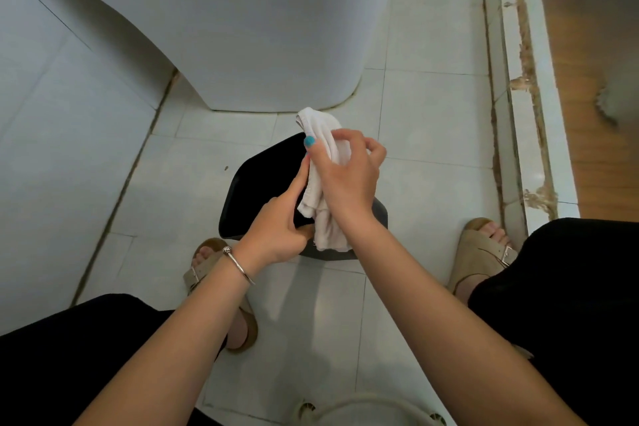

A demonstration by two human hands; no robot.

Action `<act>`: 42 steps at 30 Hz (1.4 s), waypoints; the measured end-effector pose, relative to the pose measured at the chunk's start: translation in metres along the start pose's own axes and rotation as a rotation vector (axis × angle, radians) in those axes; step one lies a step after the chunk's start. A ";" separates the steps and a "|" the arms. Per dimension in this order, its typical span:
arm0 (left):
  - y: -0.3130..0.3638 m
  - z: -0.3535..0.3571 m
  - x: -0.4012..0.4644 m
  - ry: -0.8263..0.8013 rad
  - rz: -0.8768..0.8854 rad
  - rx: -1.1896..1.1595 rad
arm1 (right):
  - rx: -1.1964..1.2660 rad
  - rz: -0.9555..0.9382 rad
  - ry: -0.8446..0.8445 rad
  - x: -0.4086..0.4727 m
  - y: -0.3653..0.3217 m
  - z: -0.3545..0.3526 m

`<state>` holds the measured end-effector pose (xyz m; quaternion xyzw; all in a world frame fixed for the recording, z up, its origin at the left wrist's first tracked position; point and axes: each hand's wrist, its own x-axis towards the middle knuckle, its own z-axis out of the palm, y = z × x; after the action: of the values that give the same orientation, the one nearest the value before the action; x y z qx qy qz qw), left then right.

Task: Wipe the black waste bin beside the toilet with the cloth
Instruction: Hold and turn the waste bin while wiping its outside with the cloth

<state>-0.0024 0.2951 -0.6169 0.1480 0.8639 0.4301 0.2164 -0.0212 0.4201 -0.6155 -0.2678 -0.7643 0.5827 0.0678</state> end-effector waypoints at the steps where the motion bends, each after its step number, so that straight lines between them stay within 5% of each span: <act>1: -0.001 0.000 0.001 0.002 0.000 -0.008 | -0.020 -0.019 -0.012 -0.001 0.001 -0.002; 5: -0.004 0.000 0.004 -0.001 -0.009 -0.048 | -0.365 -0.113 -0.132 -0.011 0.012 -0.008; 14: -0.009 -0.001 -0.004 0.012 -0.019 -0.122 | -0.338 -0.279 -0.186 -0.027 0.021 -0.001; 42: -0.027 -0.011 0.004 0.101 -0.015 0.061 | -0.344 0.236 -0.130 0.035 0.087 -0.024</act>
<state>-0.0129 0.2737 -0.6335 0.1261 0.8874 0.4090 0.1712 -0.0119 0.4728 -0.6960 -0.3249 -0.8185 0.4639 -0.0970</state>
